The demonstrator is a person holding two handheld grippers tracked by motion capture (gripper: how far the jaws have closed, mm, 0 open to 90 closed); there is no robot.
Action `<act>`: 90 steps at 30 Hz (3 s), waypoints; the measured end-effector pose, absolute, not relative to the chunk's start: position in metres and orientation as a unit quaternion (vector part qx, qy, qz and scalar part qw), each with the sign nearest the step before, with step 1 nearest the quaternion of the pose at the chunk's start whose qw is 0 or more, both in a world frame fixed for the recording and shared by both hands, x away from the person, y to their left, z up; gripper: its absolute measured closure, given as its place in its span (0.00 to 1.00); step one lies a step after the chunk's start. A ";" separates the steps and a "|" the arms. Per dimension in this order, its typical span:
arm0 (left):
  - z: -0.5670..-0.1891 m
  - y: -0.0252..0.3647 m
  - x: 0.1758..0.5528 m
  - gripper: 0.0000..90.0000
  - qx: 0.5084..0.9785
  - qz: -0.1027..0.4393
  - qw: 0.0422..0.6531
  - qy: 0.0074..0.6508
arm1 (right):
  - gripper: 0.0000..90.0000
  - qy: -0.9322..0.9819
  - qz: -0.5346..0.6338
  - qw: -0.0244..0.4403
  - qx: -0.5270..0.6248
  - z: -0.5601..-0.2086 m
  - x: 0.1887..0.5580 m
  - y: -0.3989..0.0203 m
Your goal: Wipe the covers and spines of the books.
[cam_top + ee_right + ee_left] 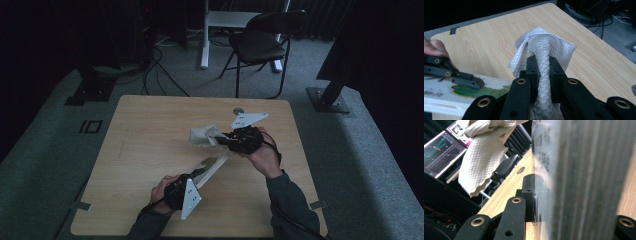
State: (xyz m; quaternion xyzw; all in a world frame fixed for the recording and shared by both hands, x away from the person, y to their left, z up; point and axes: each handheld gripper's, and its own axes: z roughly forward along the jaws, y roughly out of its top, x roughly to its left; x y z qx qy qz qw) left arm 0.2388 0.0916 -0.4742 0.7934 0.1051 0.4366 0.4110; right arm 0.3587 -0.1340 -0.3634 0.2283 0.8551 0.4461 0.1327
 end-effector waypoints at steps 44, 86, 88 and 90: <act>-0.456 0.123 0.253 0.87 0.772 0.357 0.496 0.177 | 0.91 0.829 0.448 0.142 0.301 -0.388 0.365 -0.184; -0.455 0.137 0.266 0.87 0.766 0.263 0.544 0.217 | 0.91 0.844 0.452 0.105 0.269 -0.404 0.359 -0.162; -0.455 0.138 0.266 0.87 0.764 0.258 0.550 0.219 | 0.91 0.844 0.452 0.103 0.270 -0.404 0.360 -0.162; -0.454 0.139 0.267 0.87 0.763 0.256 0.552 0.219 | 0.91 0.844 0.451 0.101 0.270 -0.405 0.359 -0.161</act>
